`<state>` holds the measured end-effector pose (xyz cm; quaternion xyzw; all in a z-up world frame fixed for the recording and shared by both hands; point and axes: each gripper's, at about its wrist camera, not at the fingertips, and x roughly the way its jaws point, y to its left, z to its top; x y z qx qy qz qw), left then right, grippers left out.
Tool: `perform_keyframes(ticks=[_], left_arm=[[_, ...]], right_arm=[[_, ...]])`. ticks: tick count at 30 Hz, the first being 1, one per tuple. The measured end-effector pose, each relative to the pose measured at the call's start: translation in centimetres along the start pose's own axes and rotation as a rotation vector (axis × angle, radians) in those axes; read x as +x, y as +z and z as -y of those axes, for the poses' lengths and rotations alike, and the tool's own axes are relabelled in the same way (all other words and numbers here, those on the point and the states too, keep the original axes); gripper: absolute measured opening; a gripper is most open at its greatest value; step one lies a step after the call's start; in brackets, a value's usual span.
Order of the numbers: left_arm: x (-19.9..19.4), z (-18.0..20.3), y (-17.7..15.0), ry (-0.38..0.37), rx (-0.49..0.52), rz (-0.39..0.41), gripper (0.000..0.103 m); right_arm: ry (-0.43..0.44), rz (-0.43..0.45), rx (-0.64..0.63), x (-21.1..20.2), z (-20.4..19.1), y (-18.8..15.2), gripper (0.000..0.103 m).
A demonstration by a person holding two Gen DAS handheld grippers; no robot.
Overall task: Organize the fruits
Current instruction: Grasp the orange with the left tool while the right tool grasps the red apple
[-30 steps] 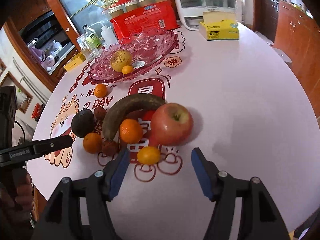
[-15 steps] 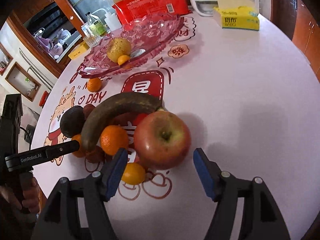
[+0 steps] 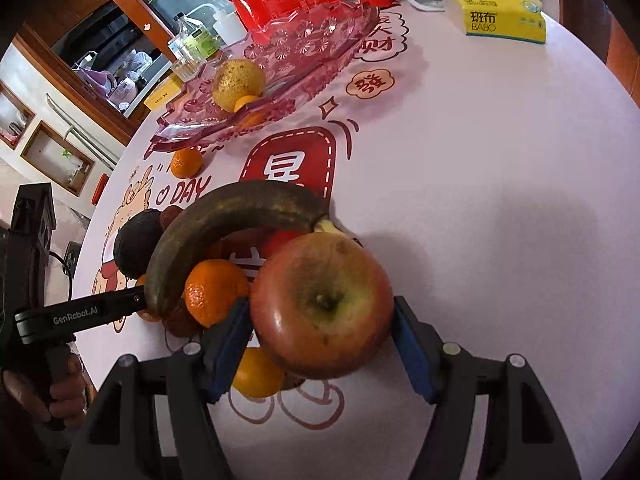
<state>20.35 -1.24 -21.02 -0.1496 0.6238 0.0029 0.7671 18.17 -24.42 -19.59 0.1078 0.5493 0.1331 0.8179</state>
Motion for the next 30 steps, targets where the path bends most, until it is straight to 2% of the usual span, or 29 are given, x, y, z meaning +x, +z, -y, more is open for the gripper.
perform_keyframes(ticks=[18, 30], left_arm=[[-0.5, -0.6, -0.5, 0.005, -0.06, 0.019, 0.044], [-4.3, -1.6, -1.0, 0.021, -0.069, 0.117, 0.044]], right_arm=[[-0.001, 0.008, -0.041, 0.1, -0.2, 0.2, 0.066], [0.029, 0.008, -0.01, -0.3, 0.6, 0.0, 0.066]])
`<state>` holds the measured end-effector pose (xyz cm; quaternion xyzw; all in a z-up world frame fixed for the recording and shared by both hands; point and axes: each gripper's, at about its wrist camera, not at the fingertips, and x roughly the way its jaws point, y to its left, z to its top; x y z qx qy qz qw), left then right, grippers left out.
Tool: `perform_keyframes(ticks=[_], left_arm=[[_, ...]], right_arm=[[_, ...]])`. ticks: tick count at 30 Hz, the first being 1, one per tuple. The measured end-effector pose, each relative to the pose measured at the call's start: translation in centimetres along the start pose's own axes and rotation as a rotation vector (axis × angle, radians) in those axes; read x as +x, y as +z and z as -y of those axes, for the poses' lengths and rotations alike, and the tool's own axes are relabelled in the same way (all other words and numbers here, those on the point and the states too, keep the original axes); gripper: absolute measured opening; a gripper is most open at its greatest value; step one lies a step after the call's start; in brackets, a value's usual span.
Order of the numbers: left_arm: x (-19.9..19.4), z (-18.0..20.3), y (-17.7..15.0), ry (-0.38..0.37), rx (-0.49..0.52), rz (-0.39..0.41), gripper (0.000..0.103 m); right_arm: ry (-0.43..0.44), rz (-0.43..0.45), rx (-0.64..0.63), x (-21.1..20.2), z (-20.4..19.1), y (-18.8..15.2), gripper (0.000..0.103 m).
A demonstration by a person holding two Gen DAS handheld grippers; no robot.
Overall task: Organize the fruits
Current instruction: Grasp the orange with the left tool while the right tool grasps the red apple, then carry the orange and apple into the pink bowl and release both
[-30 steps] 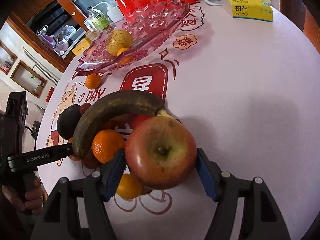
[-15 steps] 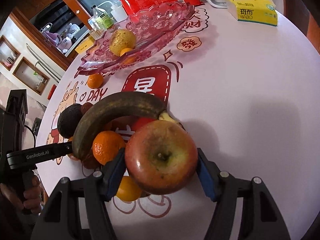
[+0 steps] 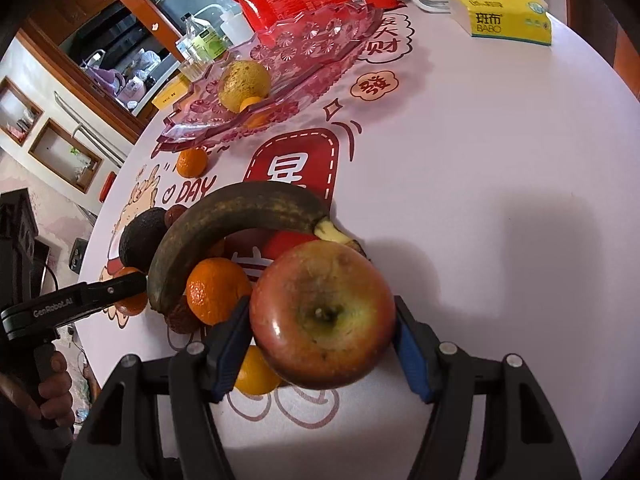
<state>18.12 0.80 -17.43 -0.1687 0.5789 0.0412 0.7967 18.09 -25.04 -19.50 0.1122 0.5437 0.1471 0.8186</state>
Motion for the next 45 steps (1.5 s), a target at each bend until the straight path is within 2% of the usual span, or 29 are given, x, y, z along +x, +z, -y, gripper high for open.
perform_keyframes(ticks=[9, 21, 36, 45], left_arm=[[-4.2, 0.1, 1.6, 0.0, 0.044, 0.108, 0.044], [-8.0, 2.0, 6.8, -0.043, 0.194, 0.2, 0.044], [-8.7, 6.6, 14.7, -0.115, 0.418, 0.279, 0.044], [-7.5, 9.6, 17.4, -0.159, 0.518, 0.283, 0.044]], right_arm=[[-0.039, 0.054, -0.027, -2.0, 0.3, -0.2, 0.066], [-0.096, 0.125, -0.029, -4.5, -1.2, 0.3, 0.066], [-0.175, 0.309, -0.031, -7.0, -2.9, 7.9, 0.066], [-0.157, 0.327, -0.067, -4.9, -5.4, 12.3, 0.066]])
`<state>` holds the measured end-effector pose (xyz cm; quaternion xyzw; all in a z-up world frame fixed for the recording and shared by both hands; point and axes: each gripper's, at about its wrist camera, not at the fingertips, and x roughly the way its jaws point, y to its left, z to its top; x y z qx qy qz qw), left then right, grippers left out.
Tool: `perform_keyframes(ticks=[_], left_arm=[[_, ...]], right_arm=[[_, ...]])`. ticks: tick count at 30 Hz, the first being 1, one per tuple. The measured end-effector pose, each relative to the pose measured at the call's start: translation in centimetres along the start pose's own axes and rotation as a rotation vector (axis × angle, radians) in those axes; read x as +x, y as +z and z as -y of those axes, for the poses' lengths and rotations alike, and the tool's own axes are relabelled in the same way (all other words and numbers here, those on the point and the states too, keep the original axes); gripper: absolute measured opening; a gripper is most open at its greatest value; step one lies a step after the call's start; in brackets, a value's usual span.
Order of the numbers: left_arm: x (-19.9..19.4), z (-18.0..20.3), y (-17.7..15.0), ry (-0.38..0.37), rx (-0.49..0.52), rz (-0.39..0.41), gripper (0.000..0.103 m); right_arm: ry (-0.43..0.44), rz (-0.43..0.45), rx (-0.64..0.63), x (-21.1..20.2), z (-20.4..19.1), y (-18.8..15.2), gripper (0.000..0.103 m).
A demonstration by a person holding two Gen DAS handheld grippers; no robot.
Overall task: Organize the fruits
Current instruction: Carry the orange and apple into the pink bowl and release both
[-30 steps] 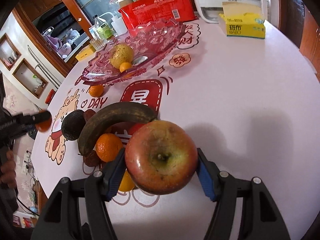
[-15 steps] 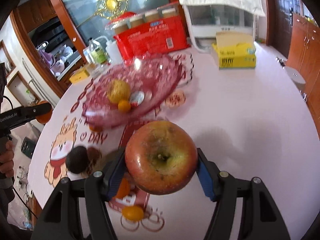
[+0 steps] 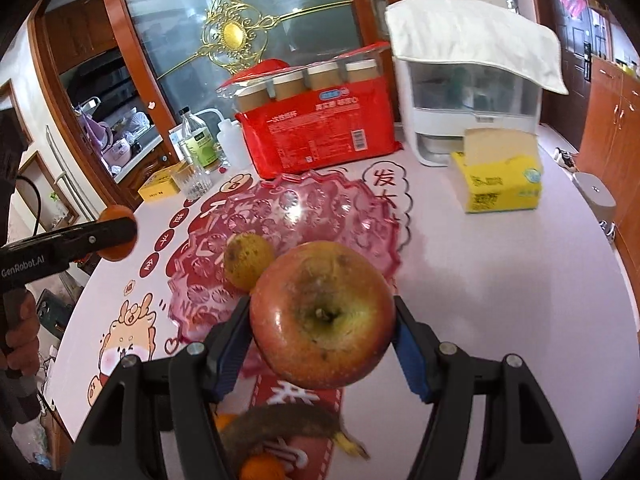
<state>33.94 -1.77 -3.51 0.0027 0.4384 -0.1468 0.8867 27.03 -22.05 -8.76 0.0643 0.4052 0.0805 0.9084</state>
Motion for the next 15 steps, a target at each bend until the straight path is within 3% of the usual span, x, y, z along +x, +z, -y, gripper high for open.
perform_keyframes(ticks=[7, 15], left_arm=[[3.1, -0.2, -0.1, -0.015, 0.009, -0.061, 0.044], [7.0, -0.5, -1.8, -0.027, 0.014, -0.169, 0.044]], right_arm=[[0.013, -0.041, -0.002, 3.4, -1.4, 1.3, 0.066], [0.011, -0.155, 0.005, 6.9, -1.8, 1.2, 0.066]])
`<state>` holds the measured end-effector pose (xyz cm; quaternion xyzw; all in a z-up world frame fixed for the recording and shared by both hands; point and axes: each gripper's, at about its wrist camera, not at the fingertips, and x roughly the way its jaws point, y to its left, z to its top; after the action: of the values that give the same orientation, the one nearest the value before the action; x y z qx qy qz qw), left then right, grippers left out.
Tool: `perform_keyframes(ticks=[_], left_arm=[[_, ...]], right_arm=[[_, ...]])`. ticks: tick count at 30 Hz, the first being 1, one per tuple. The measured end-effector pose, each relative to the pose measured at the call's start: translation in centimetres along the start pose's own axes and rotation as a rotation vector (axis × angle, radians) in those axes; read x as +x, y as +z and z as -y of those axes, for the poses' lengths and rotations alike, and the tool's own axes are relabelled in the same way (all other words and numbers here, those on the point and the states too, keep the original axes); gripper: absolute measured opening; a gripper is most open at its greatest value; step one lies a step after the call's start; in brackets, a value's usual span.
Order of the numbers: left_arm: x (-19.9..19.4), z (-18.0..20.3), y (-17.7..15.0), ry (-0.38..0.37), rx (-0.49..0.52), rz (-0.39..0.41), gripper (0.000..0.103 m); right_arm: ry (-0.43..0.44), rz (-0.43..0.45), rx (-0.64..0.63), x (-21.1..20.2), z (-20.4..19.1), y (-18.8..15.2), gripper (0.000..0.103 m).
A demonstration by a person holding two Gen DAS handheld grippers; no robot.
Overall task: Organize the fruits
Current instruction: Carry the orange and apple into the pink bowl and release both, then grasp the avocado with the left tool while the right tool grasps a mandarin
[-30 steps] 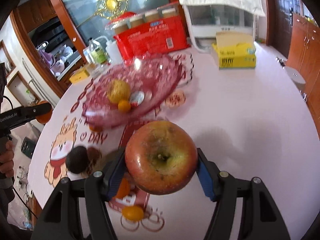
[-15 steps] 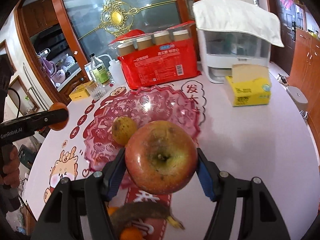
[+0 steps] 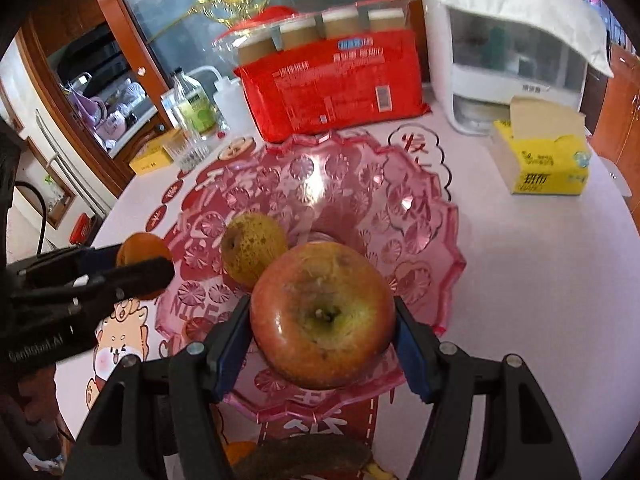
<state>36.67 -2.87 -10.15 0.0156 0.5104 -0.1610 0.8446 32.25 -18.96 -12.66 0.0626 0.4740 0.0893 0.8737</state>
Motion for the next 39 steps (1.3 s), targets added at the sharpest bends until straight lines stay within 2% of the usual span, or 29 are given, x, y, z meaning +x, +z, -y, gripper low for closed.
perform_keyframes(ticks=[8, 16, 18, 20, 25, 29, 39], left_arm=[[3.1, 0.2, -0.9, -0.018, 0.013, -0.088, 0.044], [4.3, 0.3, -0.7, -0.021, -0.001, -0.118, 0.046], [4.0, 0.2, -0.6, -0.036, -0.003, -0.111, 0.055], [3.5, 0.0, -0.5, -0.043, -0.011, -0.094, 0.06], [2.2, -0.6, -0.4, -0.032, -0.03, -0.069, 0.065], [0.6, -1.2, -0.8, -0.021, -0.048, -0.048, 0.071], [-3.1, -2.0, -3.0, 0.004, -0.083, -0.015, 0.074]], right_arm=[[-0.02, -0.054, 0.015, 2.0, 0.2, 0.3, 0.066], [-0.033, -0.087, 0.023, 3.3, 0.4, 0.7, 0.067], [-0.035, -0.081, 0.029, 3.3, 0.5, 0.8, 0.067], [-0.016, -0.027, 0.042, 2.4, 0.6, 1.2, 0.067], [-0.024, 0.028, 0.055, 0.7, 0.9, 2.3, 0.067], [-0.026, 0.029, 0.072, -0.3, 1.2, 2.0, 0.067], [-0.022, 0.031, 0.123, -3.1, 1.2, -0.9, 0.067]])
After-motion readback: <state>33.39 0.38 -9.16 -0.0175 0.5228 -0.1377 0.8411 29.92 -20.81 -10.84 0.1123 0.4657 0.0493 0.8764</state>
